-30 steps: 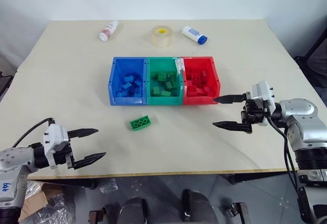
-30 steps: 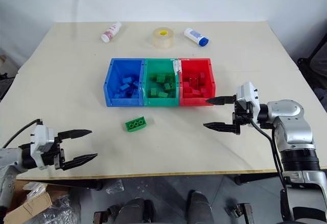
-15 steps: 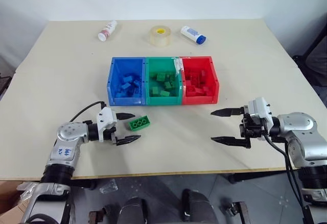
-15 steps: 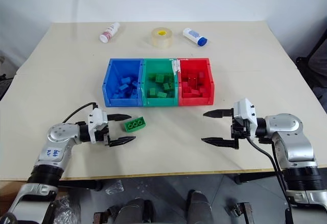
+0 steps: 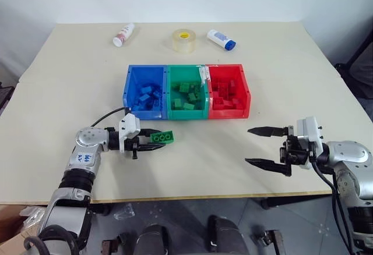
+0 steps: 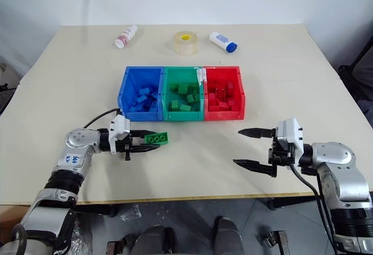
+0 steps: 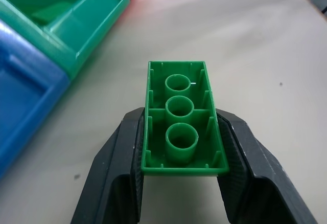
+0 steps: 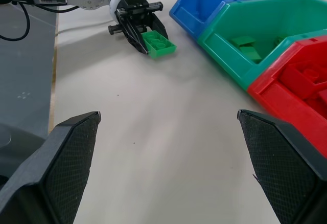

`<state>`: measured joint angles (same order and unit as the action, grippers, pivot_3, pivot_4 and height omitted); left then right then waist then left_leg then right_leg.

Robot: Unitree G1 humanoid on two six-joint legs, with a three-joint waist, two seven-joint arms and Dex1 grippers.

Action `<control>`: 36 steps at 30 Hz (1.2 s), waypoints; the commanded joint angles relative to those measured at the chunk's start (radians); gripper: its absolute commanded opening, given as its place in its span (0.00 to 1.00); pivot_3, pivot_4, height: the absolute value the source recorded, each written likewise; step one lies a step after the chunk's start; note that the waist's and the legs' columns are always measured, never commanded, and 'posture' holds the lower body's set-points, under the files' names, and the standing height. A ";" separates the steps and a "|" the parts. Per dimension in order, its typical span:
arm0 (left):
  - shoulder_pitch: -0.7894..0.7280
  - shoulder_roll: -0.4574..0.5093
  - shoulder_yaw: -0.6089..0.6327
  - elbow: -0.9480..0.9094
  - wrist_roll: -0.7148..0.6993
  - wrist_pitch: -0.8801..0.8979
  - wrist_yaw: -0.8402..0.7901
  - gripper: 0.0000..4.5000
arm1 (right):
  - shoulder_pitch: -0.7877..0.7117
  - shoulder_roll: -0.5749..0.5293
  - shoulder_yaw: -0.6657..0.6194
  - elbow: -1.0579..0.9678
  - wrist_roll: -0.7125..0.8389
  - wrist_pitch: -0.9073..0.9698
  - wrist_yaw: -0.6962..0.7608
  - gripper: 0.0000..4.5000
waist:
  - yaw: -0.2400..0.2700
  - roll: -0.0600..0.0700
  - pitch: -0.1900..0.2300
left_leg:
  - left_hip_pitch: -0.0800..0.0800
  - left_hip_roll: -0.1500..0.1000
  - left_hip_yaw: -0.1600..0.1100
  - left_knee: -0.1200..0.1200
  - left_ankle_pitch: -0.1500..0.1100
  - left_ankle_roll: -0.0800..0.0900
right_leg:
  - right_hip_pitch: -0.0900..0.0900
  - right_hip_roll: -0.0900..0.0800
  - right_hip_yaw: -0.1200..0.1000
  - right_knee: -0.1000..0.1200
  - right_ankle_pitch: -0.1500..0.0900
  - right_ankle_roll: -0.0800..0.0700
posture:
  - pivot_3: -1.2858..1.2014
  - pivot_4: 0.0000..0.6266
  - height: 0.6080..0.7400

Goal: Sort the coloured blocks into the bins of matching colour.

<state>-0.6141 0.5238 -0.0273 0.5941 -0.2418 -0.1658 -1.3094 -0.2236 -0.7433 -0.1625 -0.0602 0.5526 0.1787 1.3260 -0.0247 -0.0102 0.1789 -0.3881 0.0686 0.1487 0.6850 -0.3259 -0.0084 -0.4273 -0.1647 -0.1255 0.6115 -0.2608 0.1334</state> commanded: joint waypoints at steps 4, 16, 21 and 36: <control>-0.120 -0.011 0.010 -0.102 -0.017 0.054 0.046 0.33 | -0.023 0.025 -0.059 -0.051 0.048 0.005 -0.092 1.00 | 0.003 0.000 0.000 | -0.001 0.000 0.000 0.001 0.000 0.000 | 0.000 0.000 0.000 0.000 0.000 0.000 | 0.52 0.24 1.00; -0.520 -0.168 0.000 0.376 0.092 -0.079 0.202 0.49 | -0.035 0.063 -0.087 -0.086 0.031 0.020 -0.297 1.00 | 0.025 -0.001 0.000 | -0.002 -0.001 0.000 0.002 0.000 0.001 | 0.001 0.000 0.000 -0.003 0.001 0.002 | 0.52 0.24 1.00; -0.600 -0.201 0.003 0.533 0.144 -0.148 0.230 0.82 | -0.028 0.062 -0.090 -0.113 0.042 0.020 -0.330 1.00 | 0.020 -0.001 0.000 | -0.002 -0.002 0.000 0.000 0.000 0.001 | 0.001 0.000 0.000 -0.005 0.002 0.003 | 0.52 0.24 1.00; -0.312 -0.035 0.158 0.140 -0.052 0.067 0.027 0.99 | -0.108 -0.060 -0.037 0.021 0.007 0.021 -0.140 1.00 | -0.001 -0.001 0.001 | -0.001 -0.002 0.001 -0.001 0.000 0.002 | 0.001 0.000 0.001 -0.004 0.002 0.003 | 0.52 0.24 1.00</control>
<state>-0.9558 0.4634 0.1057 0.8304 -0.2516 -0.1630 -1.2810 -0.3165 -0.7793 -0.1925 -0.0587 0.5663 0.2181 1.1437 -0.0255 -0.0112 0.1795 -0.3895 0.0671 0.1486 0.6845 -0.3261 -0.0065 -0.4267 -0.1647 -0.1243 0.6073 -0.2589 0.1368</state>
